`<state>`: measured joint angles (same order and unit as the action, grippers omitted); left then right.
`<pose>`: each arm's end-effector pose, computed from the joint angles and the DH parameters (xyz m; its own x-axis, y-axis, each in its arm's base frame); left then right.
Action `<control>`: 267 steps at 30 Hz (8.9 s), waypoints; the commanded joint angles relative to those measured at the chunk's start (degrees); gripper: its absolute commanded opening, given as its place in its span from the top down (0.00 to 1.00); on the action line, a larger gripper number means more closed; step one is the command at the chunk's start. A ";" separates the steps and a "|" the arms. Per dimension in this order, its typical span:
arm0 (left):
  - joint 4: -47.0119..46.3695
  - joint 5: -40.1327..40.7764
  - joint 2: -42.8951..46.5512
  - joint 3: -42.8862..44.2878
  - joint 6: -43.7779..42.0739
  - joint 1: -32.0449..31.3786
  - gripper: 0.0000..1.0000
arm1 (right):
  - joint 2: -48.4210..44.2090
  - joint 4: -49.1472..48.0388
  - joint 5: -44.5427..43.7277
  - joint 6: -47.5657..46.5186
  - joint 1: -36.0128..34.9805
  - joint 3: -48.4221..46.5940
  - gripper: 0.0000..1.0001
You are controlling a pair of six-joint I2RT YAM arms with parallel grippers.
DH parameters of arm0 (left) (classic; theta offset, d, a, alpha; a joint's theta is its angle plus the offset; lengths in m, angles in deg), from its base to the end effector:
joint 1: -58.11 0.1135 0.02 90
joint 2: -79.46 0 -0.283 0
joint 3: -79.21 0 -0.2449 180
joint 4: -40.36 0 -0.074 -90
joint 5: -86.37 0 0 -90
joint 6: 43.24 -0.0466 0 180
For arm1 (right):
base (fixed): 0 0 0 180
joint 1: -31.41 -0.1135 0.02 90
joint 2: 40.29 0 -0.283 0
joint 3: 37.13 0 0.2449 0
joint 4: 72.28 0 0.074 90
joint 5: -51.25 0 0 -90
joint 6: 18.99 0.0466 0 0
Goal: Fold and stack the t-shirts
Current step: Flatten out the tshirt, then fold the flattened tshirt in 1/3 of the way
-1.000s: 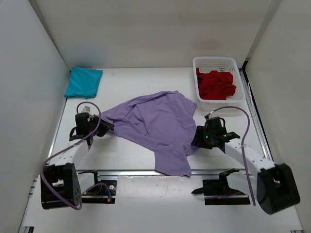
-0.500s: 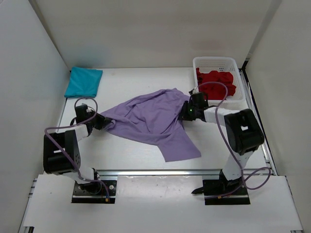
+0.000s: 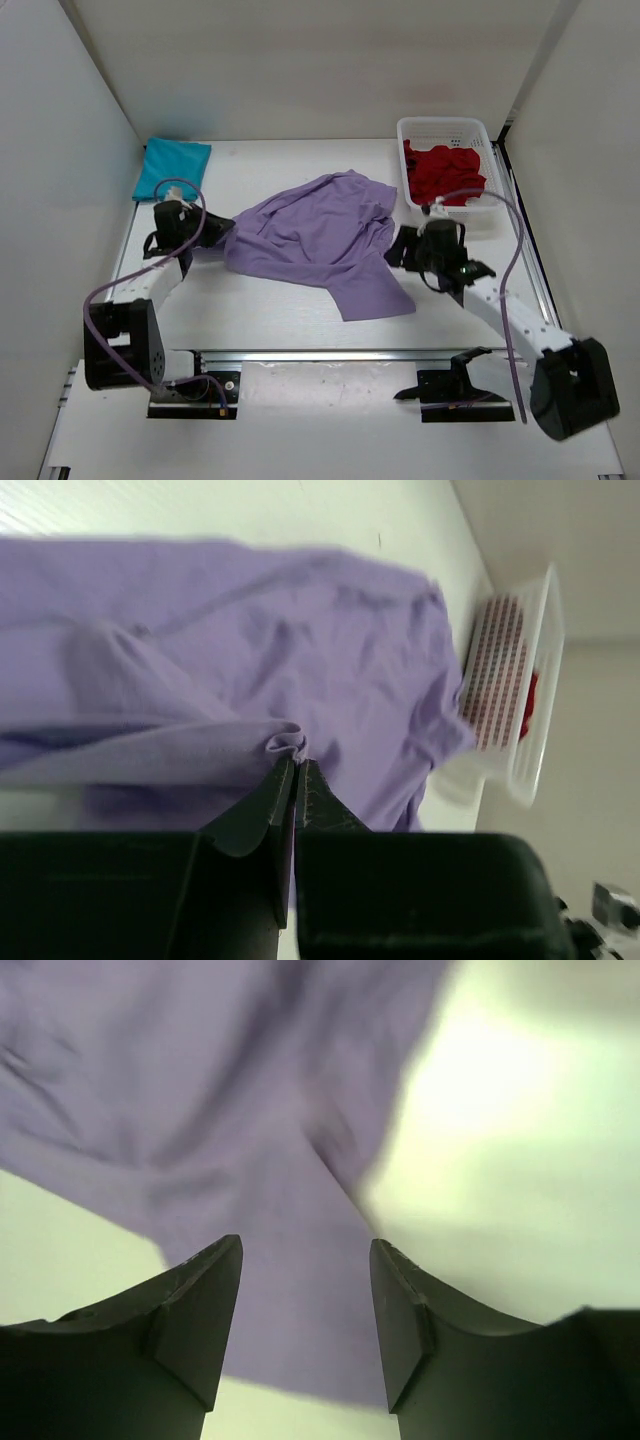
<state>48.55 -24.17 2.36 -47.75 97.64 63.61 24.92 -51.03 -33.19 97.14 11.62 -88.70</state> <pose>0.2802 0.0106 0.2267 -0.4947 -0.7775 -0.3884 -0.2824 0.5664 -0.7743 0.2225 0.0849 0.2438 -0.6646 0.2267 -0.7120 -0.1326 0.9019 0.4110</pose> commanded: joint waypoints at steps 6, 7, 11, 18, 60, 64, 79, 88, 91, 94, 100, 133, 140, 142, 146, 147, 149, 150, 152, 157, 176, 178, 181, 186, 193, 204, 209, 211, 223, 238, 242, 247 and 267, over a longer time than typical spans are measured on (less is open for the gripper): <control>2.48 2.25 9.60 -8.52 -5.08 -7.34 1.00 | -15.38 16.39 -12.77 7.71 -2.36 15.67 0.47; 2.66 2.08 10.04 -9.05 -4.91 -8.04 1.00 | -15.38 16.05 -12.86 8.32 -3.31 16.20 0.47; 2.13 2.60 11.01 -10.55 -5.43 -9.98 1.00 | -11.87 13.33 -11.20 7.27 -1.84 17.70 0.47; 4.94 2.17 12.15 -10.55 -7.63 -11.30 1.00 | -10.45 12.26 -9.00 8.41 -2.88 18.40 0.65; 8.17 -16.59 8.38 36.47 6.55 12.00 1.00 | 19.24 40.12 1.21 -16.98 9.15 -85.48 1.00; 16.28 -3.75 1.89 36.30 -2.08 7.52 1.00 | 31.17 40.04 5.83 -19.54 12.14 -90.83 1.00; 19.96 -1.35 -27.30 79.15 2.57 4.34 1.00 | 46.26 7.90 11.67 -6.98 17.41 -108.34 1.00; 14.53 -3.99 -21.79 74.29 6.69 12.07 1.00 | 37.98 14.26 9.21 -14.25 16.72 -103.16 1.00; 12.77 -4.42 -18.02 66.83 6.43 13.74 1.00 | 34.30 22.18 4.30 -17.25 15.22 -93.54 1.00; 8.57 -2.95 -10.04 52.45 4.86 14.36 1.00 | 22.39 18.19 -0.96 -19.71 11.37 -67.85 1.00; 5.03 2.86 8.01 17.81 -2.08 12.25 1.00 | -1.18 11.30 -8.55 -11.57 1.53 -21.94 1.00; 6.80 3.14 7.50 -6.42 -1.31 16.39 1.00 | 3.33 8.40 3.14 -2.05 7.14 -9.08 1.00; 6.61 6.03 -3.13 2.37 -1.04 17.00 1.00 | 20.47 7.87 3.22 -5.30 9.51 -25.60 1.00; 6.53 6.21 -7.17 5.34 -0.86 17.36 1.00 | 25.21 7.08 3.31 -6.00 9.68 -28.96 1.00; 7.05 7.51 -12.63 10.71 -1.03 16.13 1.00 | 33.21 8.04 3.57 -6.70 11.00 -38.52 1.00; 7.49 8.22 -14.81 12.46 -1.91 15.78 1.00 | 35.66 8.48 3.75 -7.05 11.09 -41.16 1.00; 8.72 8.41 -17.99 15.19 -2.00 15.94 1.00 | 39.28 9.27 3.84 -7.41 10.92 -44.51 0.99; 8.64 8.41 -19.82 15.99 -2.27 15.60 1.00 | 42.08 9.54 4.19 -7.76 11.61 -47.49 1.00; 8.29 7.97 -22.90 17.48 -2.27 15.77 1.00 | 45.86 10.76 4.02 -8.03 11.53 -51.11 1.00; 9.08 7.27 -25.73 19.68 -3.76 15.77 0.91 | 52.99 15.77 2.00 -10.13 10.57 -63.05 0.99; 6.62 1.72 -4.20 -5.00 -5.69 15.33 0.61 | 11.44 -2.85 2.43 -1.26 10.65 -8.36 0.99; 6.61 2.78 -2.80 -7.38 -5.17 16.65 0.57 | 8.10 -5.74 2.61 -1.08 11.35 -2.89 0.90; 6.70 3.75 -5.94 -5.99 -5.08 16.13 0.54 | 8.96 -6.54 3.92 -0.29 14.60 1.52 0.74; 6.97 5.14 -9.91 -3.87 -5.69 17.09 0.54 | 14.59 -12.95 7.88 0.06 18.47 2.23 0.58; 4.59 4.45 -16.15 -2.82 -4.64 17.01 0.75 | 24.43 -18.84 10.08 1.64 19.44 -0.13 0.58; 6.00 5.60 -18.44 1.58 -5.17 17.53 1.00 | 20.93 -16.92 8.50 3.83 17.77 0.98 1.00; 9.16 5.68 -14.93 -0.26 -6.31 20.60 1.00 | 11.46 -13.49 7.71 5.77 19.00 9.59 1.00; 10.39 6.55 -12.56 -1.23 -7.10 20.70 1.00 | 7.84 -11.74 7.54 6.30 19.61 12.23 1.00; 23.92 13.58 12.22 -12.13 -10.00 21.83 0.98 | -27.84 10.85 8.86 11.38 25.78 23.32 1.00; 19.73 10.25 18.92 -8.18 -11.24 8.78 0.61 | -17.70 10.97 1.93 4.37 10.01 11.38 0.92; 14.89 14.36 17.78 -8.44 -9.83 -7.64 0.73 | -4.17 0.43 -0.65 3.76 -4.89 9.00 1.00; 9.09 16.32 12.08 -9.84 -8.52 -24.45 0.71 | 7.54 -9.59 0.51 4.02 -7.19 5.84 0.83; -4.19 9.63 6.08 -19.16 -7.37 -28.08 0.70 | 21.36 -13.93 1.02 4.81 -6.93 -0.40 0.82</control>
<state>47.39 -12.82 7.57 -65.81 90.18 35.61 45.57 -62.46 -30.96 102.32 4.19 -86.65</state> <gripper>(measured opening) 0.299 0.197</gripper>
